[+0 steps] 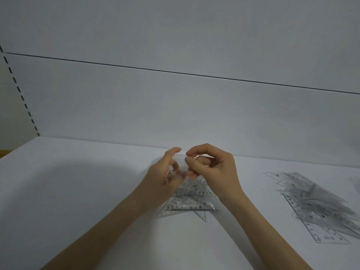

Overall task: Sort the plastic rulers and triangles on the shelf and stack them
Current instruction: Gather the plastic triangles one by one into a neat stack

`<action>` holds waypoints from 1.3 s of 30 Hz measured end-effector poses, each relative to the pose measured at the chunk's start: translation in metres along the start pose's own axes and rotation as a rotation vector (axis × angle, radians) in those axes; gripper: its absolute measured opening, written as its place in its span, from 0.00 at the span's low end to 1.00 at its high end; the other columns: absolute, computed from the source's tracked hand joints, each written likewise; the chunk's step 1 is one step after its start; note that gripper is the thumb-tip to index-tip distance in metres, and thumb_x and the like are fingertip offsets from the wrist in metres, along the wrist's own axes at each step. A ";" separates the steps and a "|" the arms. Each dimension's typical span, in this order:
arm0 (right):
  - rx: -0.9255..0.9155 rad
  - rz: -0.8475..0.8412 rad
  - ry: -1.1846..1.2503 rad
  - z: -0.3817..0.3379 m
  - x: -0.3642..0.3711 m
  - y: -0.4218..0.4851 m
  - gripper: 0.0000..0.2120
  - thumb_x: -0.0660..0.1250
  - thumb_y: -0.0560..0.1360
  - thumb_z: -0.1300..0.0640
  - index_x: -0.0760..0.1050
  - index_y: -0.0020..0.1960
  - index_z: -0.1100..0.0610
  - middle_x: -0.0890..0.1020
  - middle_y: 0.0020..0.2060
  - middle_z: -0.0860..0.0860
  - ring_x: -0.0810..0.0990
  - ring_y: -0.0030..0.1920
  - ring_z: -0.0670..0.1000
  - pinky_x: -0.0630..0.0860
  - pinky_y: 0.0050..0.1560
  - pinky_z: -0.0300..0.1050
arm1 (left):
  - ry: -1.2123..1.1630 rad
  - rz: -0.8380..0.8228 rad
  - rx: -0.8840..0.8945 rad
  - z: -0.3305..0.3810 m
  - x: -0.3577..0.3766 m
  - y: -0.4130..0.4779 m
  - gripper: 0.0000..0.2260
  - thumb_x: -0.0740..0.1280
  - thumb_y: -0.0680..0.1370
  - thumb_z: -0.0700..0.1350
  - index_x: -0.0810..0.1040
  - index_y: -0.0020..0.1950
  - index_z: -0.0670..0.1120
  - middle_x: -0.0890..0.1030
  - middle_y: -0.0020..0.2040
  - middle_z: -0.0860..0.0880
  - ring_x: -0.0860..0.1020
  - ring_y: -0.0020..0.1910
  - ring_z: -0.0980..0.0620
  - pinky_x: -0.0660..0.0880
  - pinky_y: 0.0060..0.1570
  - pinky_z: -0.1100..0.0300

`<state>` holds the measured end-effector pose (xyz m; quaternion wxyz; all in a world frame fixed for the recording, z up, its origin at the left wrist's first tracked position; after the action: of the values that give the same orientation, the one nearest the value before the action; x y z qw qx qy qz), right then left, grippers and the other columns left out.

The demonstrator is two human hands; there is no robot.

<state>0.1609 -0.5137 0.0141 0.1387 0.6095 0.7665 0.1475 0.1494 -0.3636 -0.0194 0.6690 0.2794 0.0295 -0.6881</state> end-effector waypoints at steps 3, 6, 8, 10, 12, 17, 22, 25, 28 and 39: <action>-0.035 -0.137 0.034 -0.008 0.003 0.000 0.10 0.73 0.71 0.60 0.82 0.52 0.55 0.84 0.41 0.53 0.84 0.45 0.53 0.81 0.49 0.48 | -0.108 -0.003 -0.067 0.003 -0.003 0.001 0.11 0.61 0.80 0.48 0.80 0.44 0.61 0.72 0.32 0.50 0.69 0.29 0.55 0.68 0.32 0.62; -0.056 -0.045 -0.153 -0.003 -0.016 0.009 0.08 0.70 0.75 0.60 0.82 0.54 0.56 0.85 0.43 0.51 0.83 0.45 0.49 0.80 0.47 0.44 | -0.419 -0.028 -0.161 0.006 -0.009 0.002 0.11 0.59 0.81 0.43 0.82 0.52 0.49 0.70 0.30 0.46 0.63 0.25 0.55 0.63 0.24 0.64; -0.017 -0.036 -0.476 0.005 -0.029 0.014 0.05 0.72 0.73 0.54 0.83 0.48 0.51 0.85 0.41 0.45 0.82 0.43 0.44 0.78 0.43 0.40 | -0.432 0.027 -0.185 0.003 -0.015 0.004 0.11 0.60 0.81 0.42 0.78 0.60 0.49 0.74 0.32 0.46 0.66 0.25 0.53 0.65 0.24 0.63; 0.074 -0.176 -0.685 0.015 -0.033 0.015 0.11 0.75 0.66 0.43 0.83 0.46 0.45 0.84 0.43 0.42 0.80 0.44 0.42 0.75 0.42 0.36 | -0.464 0.063 -0.211 0.000 -0.020 0.005 0.12 0.61 0.80 0.41 0.77 0.61 0.50 0.77 0.34 0.45 0.69 0.25 0.51 0.68 0.25 0.62; 0.128 -0.315 -0.805 0.023 -0.028 0.013 0.23 0.75 0.60 0.36 0.81 0.52 0.42 0.82 0.48 0.40 0.77 0.48 0.40 0.73 0.46 0.36 | -0.531 0.051 -0.245 -0.003 -0.023 0.005 0.12 0.62 0.80 0.41 0.77 0.61 0.51 0.79 0.36 0.44 0.72 0.27 0.50 0.69 0.24 0.62; 0.042 -0.529 -1.027 0.031 -0.014 0.010 0.28 0.75 0.62 0.37 0.79 0.60 0.43 0.78 0.58 0.41 0.72 0.60 0.44 0.71 0.59 0.45 | -0.662 0.063 -0.341 -0.007 -0.021 0.009 0.09 0.62 0.80 0.41 0.78 0.58 0.45 0.79 0.40 0.42 0.70 0.28 0.51 0.64 0.25 0.63; 0.000 -0.477 -1.005 0.025 -0.023 0.010 0.16 0.75 0.67 0.43 0.83 0.54 0.43 0.81 0.55 0.39 0.76 0.56 0.41 0.74 0.54 0.44 | -0.809 0.087 -0.461 -0.005 -0.023 0.013 0.20 0.56 0.80 0.56 0.79 0.54 0.42 0.80 0.38 0.41 0.67 0.26 0.51 0.60 0.24 0.63; -0.046 -0.452 -0.966 0.022 -0.023 0.008 0.12 0.71 0.68 0.40 0.83 0.50 0.40 0.83 0.49 0.34 0.79 0.48 0.39 0.77 0.48 0.45 | -0.882 0.095 -0.471 -0.005 -0.026 0.013 0.26 0.52 0.79 0.60 0.78 0.54 0.40 0.79 0.37 0.39 0.66 0.25 0.50 0.58 0.25 0.64; -0.247 -0.218 -0.991 0.013 -0.025 0.007 0.12 0.64 0.74 0.45 0.83 0.41 0.50 0.83 0.34 0.42 0.78 0.33 0.46 0.77 0.36 0.45 | -0.922 0.128 -0.443 -0.006 -0.029 0.014 0.27 0.51 0.79 0.61 0.77 0.55 0.39 0.78 0.37 0.39 0.64 0.26 0.49 0.57 0.26 0.63; -0.298 0.281 -0.494 0.002 -0.021 0.003 0.05 0.68 0.76 0.58 0.83 0.44 0.54 0.77 0.23 0.48 0.73 0.22 0.46 0.72 0.29 0.34 | -0.918 0.161 -0.324 0.001 -0.022 0.014 0.19 0.50 0.81 0.56 0.76 0.60 0.50 0.77 0.40 0.40 0.69 0.30 0.50 0.63 0.29 0.60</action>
<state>0.1687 -0.5339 0.0141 0.3865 0.6997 0.5880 0.1236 0.1611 -0.3458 -0.0052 0.6987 -0.1589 -0.1835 -0.6730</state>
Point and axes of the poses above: each hand's wrist, its own y-axis towards the middle knuckle, its own x-axis out of the palm, z = x × y, the point moved 3 cm from there along y, towards the middle knuckle
